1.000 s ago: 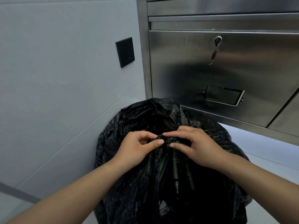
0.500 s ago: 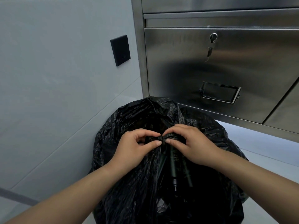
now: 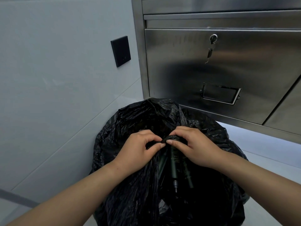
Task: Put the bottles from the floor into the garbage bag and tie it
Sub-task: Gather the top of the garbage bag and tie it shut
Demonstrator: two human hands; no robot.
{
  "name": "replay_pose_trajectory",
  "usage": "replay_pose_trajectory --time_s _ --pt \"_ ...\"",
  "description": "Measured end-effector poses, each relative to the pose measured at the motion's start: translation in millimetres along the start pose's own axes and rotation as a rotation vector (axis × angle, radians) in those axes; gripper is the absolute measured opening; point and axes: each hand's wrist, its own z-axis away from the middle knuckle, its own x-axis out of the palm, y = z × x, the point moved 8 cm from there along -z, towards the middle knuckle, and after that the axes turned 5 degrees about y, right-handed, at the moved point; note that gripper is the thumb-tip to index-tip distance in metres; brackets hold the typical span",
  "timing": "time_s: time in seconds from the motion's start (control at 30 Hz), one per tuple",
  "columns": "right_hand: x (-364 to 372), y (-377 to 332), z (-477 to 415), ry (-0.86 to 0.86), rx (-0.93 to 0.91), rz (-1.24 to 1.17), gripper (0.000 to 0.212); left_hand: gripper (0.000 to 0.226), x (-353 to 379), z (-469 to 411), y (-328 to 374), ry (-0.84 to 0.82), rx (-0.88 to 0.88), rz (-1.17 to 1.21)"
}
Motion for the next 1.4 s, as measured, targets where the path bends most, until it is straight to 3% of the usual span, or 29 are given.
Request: replay_pose_trajectory --time_s 0.13,0.33,0.5,0.63,0.87,0.97,1.13,1.4 --pt "-3.7 4.3 -1.9 -0.004 0.039 -0.055 0.015 0.014 -4.8 -2.6 3.5 0.003 0.008 0.028" --pt "5.2 0.7 -2.1 -0.046 0.116 -0.17 0.015 0.006 -12.5 1.2 -8.6 0.075 -0.119 0.193" --pt "-0.1 -8.3 -6.2 -0.021 0.025 -0.05 0.013 0.012 -1.7 3.4 -4.2 -0.056 -0.066 0.114" --pt "-6.5 -12.2 -7.8 0.006 -0.037 -0.007 0.015 0.008 -9.1 -1.1 -4.3 0.013 -0.043 0.067" --pt "0.1 -1.2 -1.5 -0.066 0.047 0.094 0.054 0.016 -16.3 1.6 -19.3 0.061 -0.156 0.184" --pt "3.8 0.1 -1.4 -0.089 0.043 0.12 0.039 0.017 -18.6 2.0 -20.2 0.082 -0.144 0.144" --pt "-0.8 0.0 -0.9 0.006 0.127 -0.023 0.032 0.02 -27.7 5.1 -19.1 0.145 -0.101 0.145" --pt "-5.3 -4.9 2.2 0.154 0.099 -0.216 0.016 0.02 -29.0 5.2 -26.2 0.137 -0.154 0.23"
